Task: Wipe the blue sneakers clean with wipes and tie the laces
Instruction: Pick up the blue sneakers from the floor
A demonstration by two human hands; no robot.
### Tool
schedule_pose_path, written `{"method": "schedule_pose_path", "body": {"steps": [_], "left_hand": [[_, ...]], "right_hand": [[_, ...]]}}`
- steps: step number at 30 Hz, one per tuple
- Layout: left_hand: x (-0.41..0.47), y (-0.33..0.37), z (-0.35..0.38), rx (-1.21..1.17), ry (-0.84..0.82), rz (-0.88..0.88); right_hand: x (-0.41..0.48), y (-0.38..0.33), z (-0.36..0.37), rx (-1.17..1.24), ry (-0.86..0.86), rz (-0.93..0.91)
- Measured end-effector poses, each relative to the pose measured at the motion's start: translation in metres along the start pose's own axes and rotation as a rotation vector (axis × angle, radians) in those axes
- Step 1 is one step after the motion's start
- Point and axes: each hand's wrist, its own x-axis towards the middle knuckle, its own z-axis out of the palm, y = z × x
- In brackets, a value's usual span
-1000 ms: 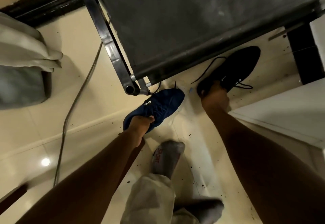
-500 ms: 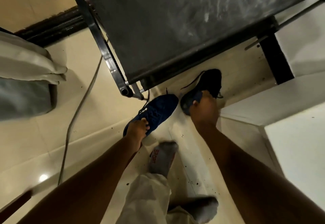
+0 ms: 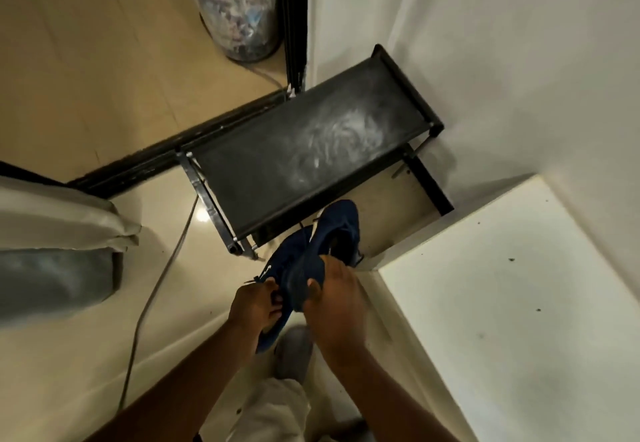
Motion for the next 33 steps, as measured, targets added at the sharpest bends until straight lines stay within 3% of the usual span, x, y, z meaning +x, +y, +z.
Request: {"method": "schedule_pose_path", "body": {"steps": [5,8,13,18,27,33], "left_hand": [[-0.087,0.025,0.0,0.011,0.01,0.147],[-0.144,0.044,0.013,0.053,-0.074,0.249],[-0.214,0.066,0.066,0.12,-0.213,0.455],[-0.259,0.051,0.136,0.261,-0.382,0.565],[-0.279,-0.029,0.247,0.434,-0.535,0.533],[-0.261,-0.08,0.283,0.563,-0.576,0.586]], "right_hand": [[-0.038,-0.034,-0.072,0.08,0.1,-0.078],[-0.061,-0.038,-0.12,0.07,0.231,-0.111],[-0.098,-0.003,-0.193,-0.055,0.37,-0.146],[-0.145,0.056,-0.235,-0.22,0.505,-0.01],[-0.208,0.157,-0.244,-0.367,0.673,0.283],[-0.231,0.214,-0.199,-0.366,0.647,0.433]]}}
